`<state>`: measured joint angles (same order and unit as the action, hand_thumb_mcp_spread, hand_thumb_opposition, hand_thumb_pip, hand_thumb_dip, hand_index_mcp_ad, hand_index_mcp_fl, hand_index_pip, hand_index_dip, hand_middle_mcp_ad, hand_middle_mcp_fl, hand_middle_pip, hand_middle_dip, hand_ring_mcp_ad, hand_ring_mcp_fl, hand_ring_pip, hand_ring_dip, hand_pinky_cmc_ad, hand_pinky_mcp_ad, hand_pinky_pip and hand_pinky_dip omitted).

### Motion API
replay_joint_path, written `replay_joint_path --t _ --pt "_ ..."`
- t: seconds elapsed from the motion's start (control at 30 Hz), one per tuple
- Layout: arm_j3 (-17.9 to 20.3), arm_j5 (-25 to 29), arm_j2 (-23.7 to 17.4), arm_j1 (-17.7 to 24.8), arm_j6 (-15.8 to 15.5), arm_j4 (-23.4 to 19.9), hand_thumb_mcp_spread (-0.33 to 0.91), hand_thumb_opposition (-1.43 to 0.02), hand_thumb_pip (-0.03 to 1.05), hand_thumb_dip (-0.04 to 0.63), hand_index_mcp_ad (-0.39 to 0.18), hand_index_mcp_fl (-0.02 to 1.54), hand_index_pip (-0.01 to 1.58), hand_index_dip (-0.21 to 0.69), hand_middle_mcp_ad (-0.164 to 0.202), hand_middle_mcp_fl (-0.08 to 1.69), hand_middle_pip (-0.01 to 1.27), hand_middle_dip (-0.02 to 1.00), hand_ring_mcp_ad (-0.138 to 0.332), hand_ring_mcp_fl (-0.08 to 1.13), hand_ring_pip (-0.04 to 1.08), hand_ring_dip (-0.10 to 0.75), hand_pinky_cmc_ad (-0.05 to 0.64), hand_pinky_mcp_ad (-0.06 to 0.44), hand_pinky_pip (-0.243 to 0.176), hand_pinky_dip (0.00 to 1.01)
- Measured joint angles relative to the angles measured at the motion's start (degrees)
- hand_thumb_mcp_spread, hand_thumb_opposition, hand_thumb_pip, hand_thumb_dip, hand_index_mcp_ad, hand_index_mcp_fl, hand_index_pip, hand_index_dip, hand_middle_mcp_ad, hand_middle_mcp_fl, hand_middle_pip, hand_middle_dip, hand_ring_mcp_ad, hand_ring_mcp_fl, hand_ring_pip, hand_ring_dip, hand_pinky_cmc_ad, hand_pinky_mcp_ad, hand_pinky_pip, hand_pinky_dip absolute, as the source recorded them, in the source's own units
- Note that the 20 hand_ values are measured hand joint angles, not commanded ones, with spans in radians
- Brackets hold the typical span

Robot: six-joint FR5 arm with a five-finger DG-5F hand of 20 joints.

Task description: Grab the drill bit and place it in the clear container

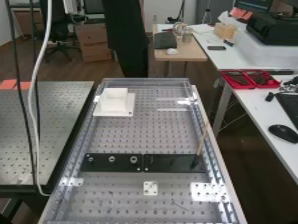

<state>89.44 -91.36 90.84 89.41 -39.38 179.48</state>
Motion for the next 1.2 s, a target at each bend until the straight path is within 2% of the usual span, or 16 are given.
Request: replay_joint_path --t 0.03,0.1,0.13,0.2,0.23,0.3,0.37,0.43,0.47,0.57,0.7,0.77,0.9,0.97,1.03,1.2 --pt "0.0 0.2 0.0 0.0 0.1 0.0 -0.01 0.00 -0.01 0.012 -0.059 0.01 0.02 0.014 0.063 0.00 0.01 0.03 0.009 0.02 0.01 0.021 0.077 0.051 -0.010 0.02" --pt "0.0 0.4 0.1 0.0 0.2 0.0 -0.01 0.00 -0.01 0.012 -0.061 0.01 0.02 0.014 0.038 0.00 0.01 0.03 -0.012 0.02 0.01 0.021 0.061 0.054 -0.010 0.02" --pt "0.1 0.6 0.1 0.0 0.3 0.0 -0.01 0.00 0.00 0.012 -0.058 0.01 0.02 0.014 0.031 0.00 0.02 0.03 -0.005 0.02 0.01 0.021 0.044 0.045 -0.010 0.02" --pt "0.2 0.7 0.1 0.0 0.4 0.0 0.04 -0.05 0.09 0.009 -0.061 0.01 0.02 0.014 0.031 0.00 0.02 0.03 -0.009 0.02 0.01 0.010 0.047 0.045 -0.010 0.02" --pt "0.3 0.8 0.1 0.0 0.4 0.0 0.09 -0.14 0.17 0.016 -0.061 0.01 0.02 0.014 0.031 0.00 0.04 0.03 -0.005 0.02 0.02 0.007 0.063 0.051 -0.010 0.02" --pt "0.3 0.8 0.2 0.0 0.5 -0.1 0.10 -0.26 0.16 0.016 -0.058 0.00 0.02 0.014 0.031 0.00 0.08 0.03 -0.005 0.02 0.04 -0.003 0.084 0.063 -0.010 0.04" --pt "0.4 0.0 0.2 -0.2 0.6 -0.3 0.14 -0.43 0.17 0.016 -0.051 0.01 0.05 0.014 0.038 0.00 0.09 0.04 -0.012 0.02 0.06 -0.012 0.147 0.103 -0.014 0.05" --pt "0.5 -0.1 0.3 -0.2 0.7 -0.3 0.14 -0.50 0.17 0.016 -0.035 0.01 0.06 0.010 0.054 0.00 0.11 0.04 0.019 0.02 0.08 -0.024 0.176 0.119 -0.044 0.08" --pt "0.6 0.0 0.3 -0.2 0.8 -0.4 0.14 -0.52 0.17 0.016 -0.017 0.00 0.06 0.010 0.068 0.00 0.11 0.03 0.052 0.02 0.07 -0.037 0.194 0.131 -0.059 0.09" --pt "0.8 0.4 0.3 -0.2 1.0 -0.6 0.14 -0.56 0.17 0.016 -0.003 0.04 0.07 0.010 0.101 0.01 0.13 0.03 0.070 0.03 0.07 -0.037 0.229 0.155 -0.070 0.10" --pt "0.9 0.5 0.3 -0.2 1.2 -0.8 0.13 -0.59 0.17 0.016 0.009 0.04 0.08 0.010 0.117 0.01 0.13 0.03 0.089 0.03 0.08 -0.037 0.246 0.176 -0.075 0.12" --pt "1.1 0.6 0.5 -0.3 1.4 -1.1 0.14 -0.61 0.17 0.016 0.010 0.04 0.08 0.010 0.113 0.01 0.14 0.03 0.098 0.05 0.09 -0.037 0.253 0.182 -0.091 0.12" --pt "1.5 1.8 1.1 -0.2 1.7 -1.4 0.14 -0.62 0.18 0.012 0.012 0.04 0.09 0.010 0.119 0.01 0.14 0.03 0.113 0.05 0.09 -0.037 0.262 0.182 -0.091 0.12" --pt "1.8 1.9 1.8 -0.3 2.3 -1.6 0.14 -0.62 0.21 0.016 0.024 0.04 0.09 0.010 0.115 0.01 0.14 0.03 0.105 0.05 0.09 -0.037 0.258 0.183 -0.091 0.12" --pt "2.3 2.0 2.5 -0.3 2.9 -1.9 0.14 -0.62 0.21 0.016 0.024 0.04 0.09 0.010 0.119 0.01 0.14 0.03 0.126 0.05 0.09 -0.037 0.262 0.182 -0.091 0.13" --pt "3.7 3.3 4.0 -0.4 4.7 -3.0 0.14 -0.63 0.21 0.012 0.024 0.04 0.09 0.010 0.126 0.01 0.14 0.03 0.131 0.05 0.09 -0.037 0.262 0.182 -0.091 0.13"
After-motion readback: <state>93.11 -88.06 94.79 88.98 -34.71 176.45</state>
